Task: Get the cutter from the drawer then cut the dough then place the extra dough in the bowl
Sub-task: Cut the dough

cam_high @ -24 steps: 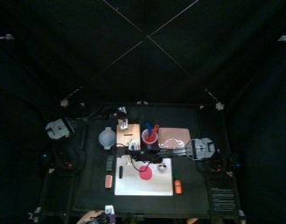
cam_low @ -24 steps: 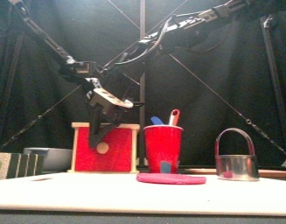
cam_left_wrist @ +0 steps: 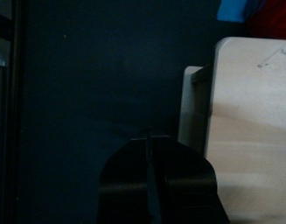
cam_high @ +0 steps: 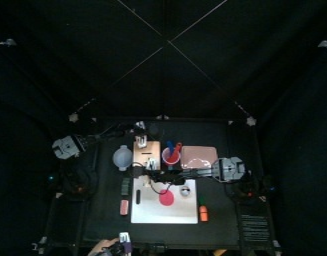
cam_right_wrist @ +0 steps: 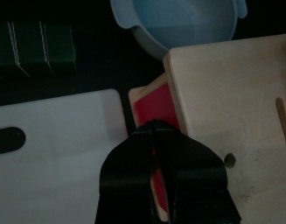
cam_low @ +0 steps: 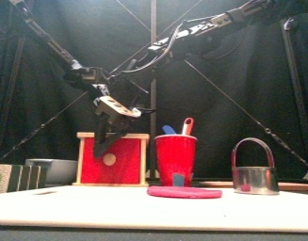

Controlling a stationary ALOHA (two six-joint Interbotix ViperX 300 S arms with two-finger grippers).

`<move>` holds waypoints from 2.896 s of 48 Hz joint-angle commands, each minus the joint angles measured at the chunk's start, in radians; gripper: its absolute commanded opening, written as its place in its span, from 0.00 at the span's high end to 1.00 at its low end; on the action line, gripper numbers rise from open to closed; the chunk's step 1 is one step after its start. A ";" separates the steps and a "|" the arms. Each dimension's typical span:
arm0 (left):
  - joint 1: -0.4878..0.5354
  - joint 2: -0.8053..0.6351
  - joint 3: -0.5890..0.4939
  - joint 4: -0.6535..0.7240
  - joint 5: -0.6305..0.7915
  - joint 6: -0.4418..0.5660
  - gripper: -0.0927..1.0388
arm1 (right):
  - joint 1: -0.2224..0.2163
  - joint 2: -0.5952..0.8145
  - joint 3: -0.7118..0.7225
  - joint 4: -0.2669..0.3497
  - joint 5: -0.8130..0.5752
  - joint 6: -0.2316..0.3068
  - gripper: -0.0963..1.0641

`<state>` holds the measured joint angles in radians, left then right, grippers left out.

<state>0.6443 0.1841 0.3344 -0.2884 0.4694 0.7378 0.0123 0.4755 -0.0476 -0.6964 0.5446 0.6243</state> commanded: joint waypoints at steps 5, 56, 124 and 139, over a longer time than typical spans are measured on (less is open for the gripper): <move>0.029 -0.115 0.040 -0.060 -0.216 0.003 0.61 | 0.089 -0.160 0.012 0.026 0.009 0.012 0.76; -0.825 -0.620 0.652 -0.440 -1.218 0.002 0.60 | 0.222 -0.575 0.669 0.350 0.256 -0.003 0.07; -0.822 -0.764 0.882 -0.563 -1.233 -0.118 0.61 | 0.216 -0.239 0.215 0.430 0.364 -0.003 0.48; -0.822 -0.764 0.890 -0.583 -1.233 -0.118 0.61 | 0.204 -0.232 0.244 0.446 0.313 -0.002 0.40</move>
<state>-0.1795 -0.5798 1.2349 -0.8636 -0.7563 0.6197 0.2224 0.2715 0.2056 -0.2531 0.8621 0.6197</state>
